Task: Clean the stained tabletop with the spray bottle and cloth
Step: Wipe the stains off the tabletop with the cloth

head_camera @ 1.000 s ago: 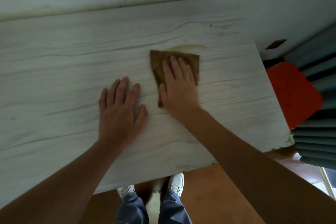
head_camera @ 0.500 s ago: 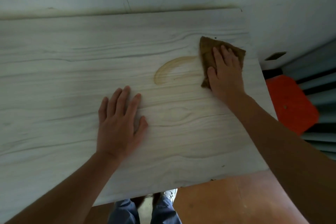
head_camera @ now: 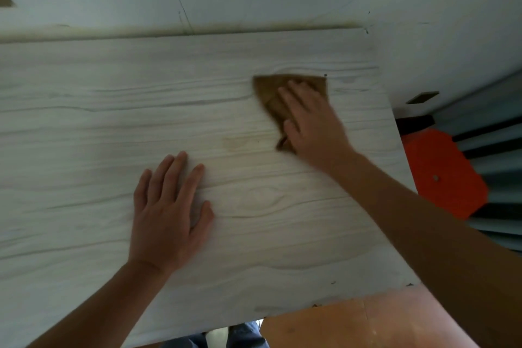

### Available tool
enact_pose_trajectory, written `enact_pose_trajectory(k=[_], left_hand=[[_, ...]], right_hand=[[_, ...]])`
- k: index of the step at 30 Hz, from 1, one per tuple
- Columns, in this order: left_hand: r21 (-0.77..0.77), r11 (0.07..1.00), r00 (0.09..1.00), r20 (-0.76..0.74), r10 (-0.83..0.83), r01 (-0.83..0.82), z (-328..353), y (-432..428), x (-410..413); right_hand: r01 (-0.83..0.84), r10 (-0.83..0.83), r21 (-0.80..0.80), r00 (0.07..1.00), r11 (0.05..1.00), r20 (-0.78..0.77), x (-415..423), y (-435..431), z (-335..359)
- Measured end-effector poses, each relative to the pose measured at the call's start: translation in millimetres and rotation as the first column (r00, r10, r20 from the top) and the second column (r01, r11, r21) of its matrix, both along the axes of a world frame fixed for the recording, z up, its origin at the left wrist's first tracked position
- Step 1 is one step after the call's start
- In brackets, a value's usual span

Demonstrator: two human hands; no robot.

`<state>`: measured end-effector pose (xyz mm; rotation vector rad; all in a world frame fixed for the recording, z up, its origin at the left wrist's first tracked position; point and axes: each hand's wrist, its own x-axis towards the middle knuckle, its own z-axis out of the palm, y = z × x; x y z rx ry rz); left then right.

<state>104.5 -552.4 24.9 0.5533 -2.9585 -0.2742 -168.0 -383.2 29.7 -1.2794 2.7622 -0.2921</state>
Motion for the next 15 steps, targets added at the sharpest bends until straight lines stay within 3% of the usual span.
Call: enact_pose_trajectory(k=[3,6,8,10,12,15], left_hand=[[0.004,1.000,1.000,0.004,0.001,-0.001,0.6,0.0,0.4],[0.002,1.000,1.000,0.003,-0.001,0.001,0.5,-0.1,-0.1],[0.002,1.000,1.000,0.003,-0.004,0.004,0.3,-0.6,-0.1],[0.004,1.000,1.000,0.004,-0.005,0.005,0.6,-0.3,0.2],[0.008,1.000,1.000,0.011,-0.007,0.007,1.4,0.1,0.3],[0.014,1.000,1.000,0.014,-0.002,0.002,2.3,0.1,0.3]], right_hand=[[0.238,-0.237,0.008,0.971,0.971,-0.031,-55.0,13.4,2.7],[0.467,-0.467,0.001,0.884,0.884,0.033,-75.9,0.2,5.5],[0.501,-0.503,0.040,0.864,0.864,0.032,-66.6,-22.2,6.6],[0.382,-0.384,0.058,0.923,0.922,0.018,-43.8,-39.8,6.7],[0.165,-0.165,0.015,0.986,0.986,0.017,-11.3,-44.5,3.8],[-0.098,0.098,-0.007,0.993,0.995,0.069,15.1,-27.3,4.1]])
